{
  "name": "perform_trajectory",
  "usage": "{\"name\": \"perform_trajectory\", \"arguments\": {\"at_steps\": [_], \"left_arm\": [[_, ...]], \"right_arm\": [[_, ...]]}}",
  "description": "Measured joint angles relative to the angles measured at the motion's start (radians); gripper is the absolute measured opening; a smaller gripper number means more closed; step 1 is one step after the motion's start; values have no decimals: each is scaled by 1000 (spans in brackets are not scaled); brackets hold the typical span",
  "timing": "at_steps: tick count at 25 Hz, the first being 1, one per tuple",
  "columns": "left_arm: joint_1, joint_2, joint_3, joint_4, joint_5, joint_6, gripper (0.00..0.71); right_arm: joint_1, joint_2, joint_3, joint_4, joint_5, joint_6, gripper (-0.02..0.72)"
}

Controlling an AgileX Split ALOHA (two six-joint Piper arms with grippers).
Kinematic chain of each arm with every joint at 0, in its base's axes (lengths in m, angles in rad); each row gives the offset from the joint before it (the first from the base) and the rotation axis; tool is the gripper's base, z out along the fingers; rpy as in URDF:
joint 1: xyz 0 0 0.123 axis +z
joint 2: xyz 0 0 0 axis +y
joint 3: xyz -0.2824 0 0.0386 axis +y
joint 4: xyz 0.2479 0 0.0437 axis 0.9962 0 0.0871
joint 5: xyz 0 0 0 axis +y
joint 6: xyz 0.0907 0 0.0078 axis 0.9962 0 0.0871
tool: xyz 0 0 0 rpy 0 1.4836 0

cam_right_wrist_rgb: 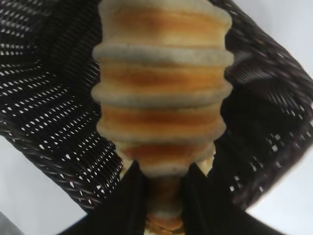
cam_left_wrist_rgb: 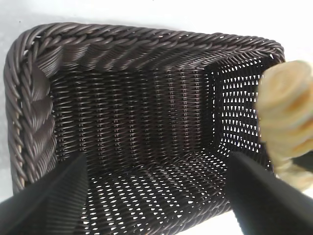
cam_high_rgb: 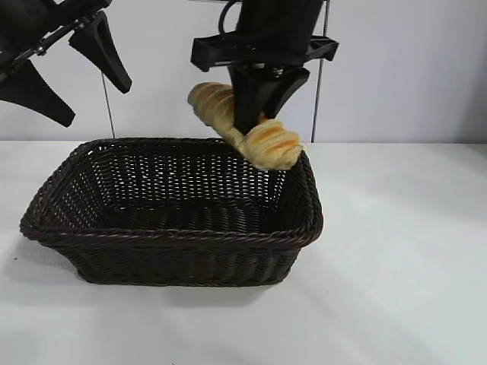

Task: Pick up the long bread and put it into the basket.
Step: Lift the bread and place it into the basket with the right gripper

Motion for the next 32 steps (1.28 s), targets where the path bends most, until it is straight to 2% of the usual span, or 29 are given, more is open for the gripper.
{"name": "perform_trajectory", "arguments": {"at_steps": [2,8,12,16,19,21,25,32], "left_arm": [[0,0,0,1,1,0,564],[0,0,0,1,1,0,564],[0,0,0,2,1,0,564],[0,0,0,3,2,0,564],[0,0,0,3,2,0,564],[0,0,0,3,2,0,564],[0,0,0,3,2,0,564],[0,0,0,3,2,0,564]], "right_arm": [[0,17,0,7,-20,-2,159],[1,65,0,85,-94,-13,159],[1,75,0,91,-97,-16,166],[1,75,0,91,-97,-16,268],[1,75,0,91,-96,-14,422],[1,75,0,91,-92,8,487],[-1,74,0,92,-70,47,522],[-74,12,0,119,-46,55,527]]}}
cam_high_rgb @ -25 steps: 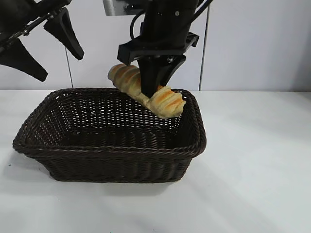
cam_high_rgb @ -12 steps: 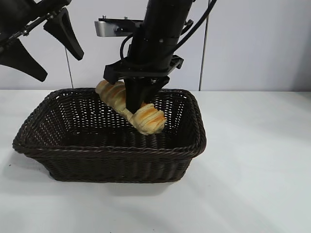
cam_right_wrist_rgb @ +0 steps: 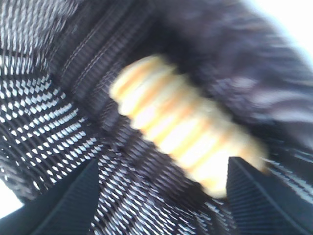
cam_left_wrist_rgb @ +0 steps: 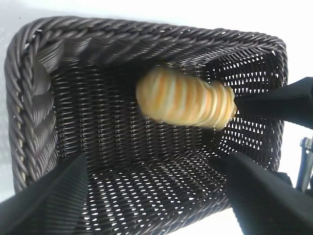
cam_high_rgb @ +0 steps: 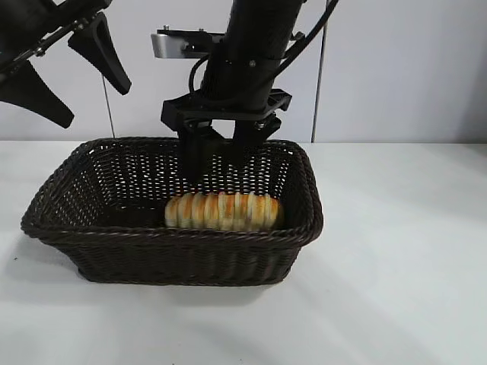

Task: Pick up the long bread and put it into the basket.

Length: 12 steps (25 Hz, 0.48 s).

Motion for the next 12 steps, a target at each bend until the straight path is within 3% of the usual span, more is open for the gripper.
{"name": "perform_trajectory", "arguments": {"at_steps": [4,12], "left_arm": [[0,0,0,0,0,0,564],[0,0,0,1,1,0,564]], "right_arm": [[-66,-46,0,25,31,5,527],[-215,-107,0,142,59,75,527]]}}
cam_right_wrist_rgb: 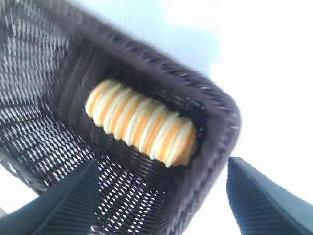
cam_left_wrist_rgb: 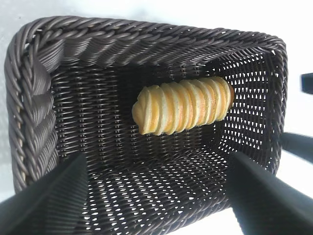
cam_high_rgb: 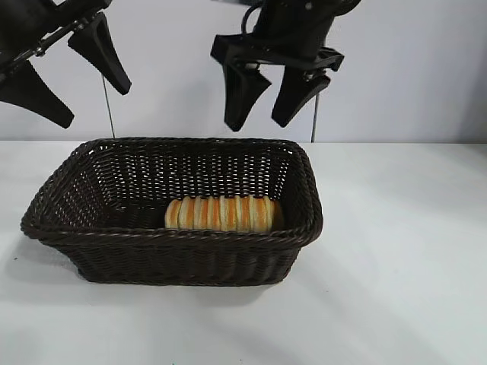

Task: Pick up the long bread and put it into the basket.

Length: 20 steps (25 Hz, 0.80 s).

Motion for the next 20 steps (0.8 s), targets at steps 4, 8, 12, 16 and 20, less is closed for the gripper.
{"name": "perform_trajectory", "arguments": {"at_steps": [4,8,12,16,20], "left_arm": [[0,0,0,0,4,0,564],[0,0,0,0,12,0,564],[0,0,0,0,16,0,564],[0,0,0,0,16,0,564],[0,0,0,0,16,0,564]], "right_arm": [[-29,-14,0,12,11,52,527],[-31,-18,-17,24,24,64,527],[-31,-18,-47,26,22,86,527],[-31,-18,-50,24,26,87,527],[-31,-18,-50,13,38,87,527]]}}
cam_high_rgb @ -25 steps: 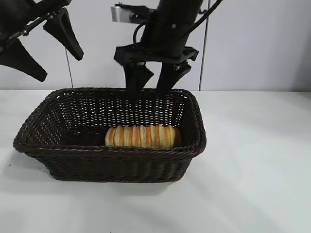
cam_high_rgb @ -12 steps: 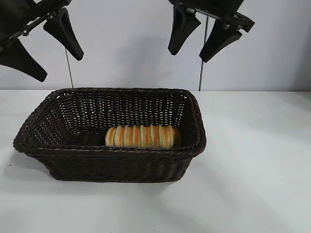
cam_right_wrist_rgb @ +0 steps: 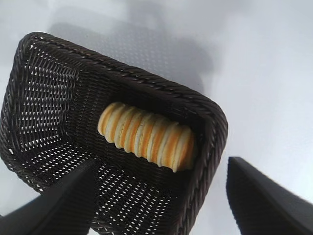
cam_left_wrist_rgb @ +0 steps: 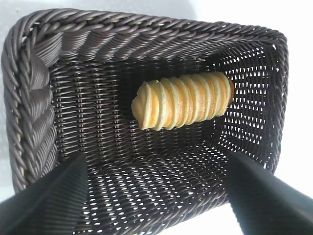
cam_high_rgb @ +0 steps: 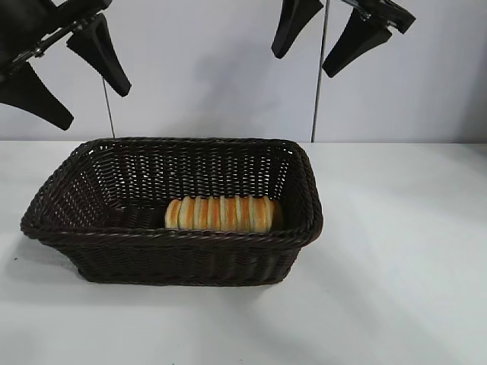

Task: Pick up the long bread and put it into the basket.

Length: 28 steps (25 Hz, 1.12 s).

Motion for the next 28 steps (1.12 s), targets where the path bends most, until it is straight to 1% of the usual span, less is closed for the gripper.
{"name": "perform_trajectory", "arguments": {"at_steps": [3,10,28], "left_arm": [[0,0,0,0,0,0,564],[0,0,0,0,0,0,564],[0,0,0,0,0,0,564]], "right_arm": [[0,0,14,-2,15,-8,527],[0,0,89,-5,15,-19,527],[0,0,89,-5,14,-23,527]]}}
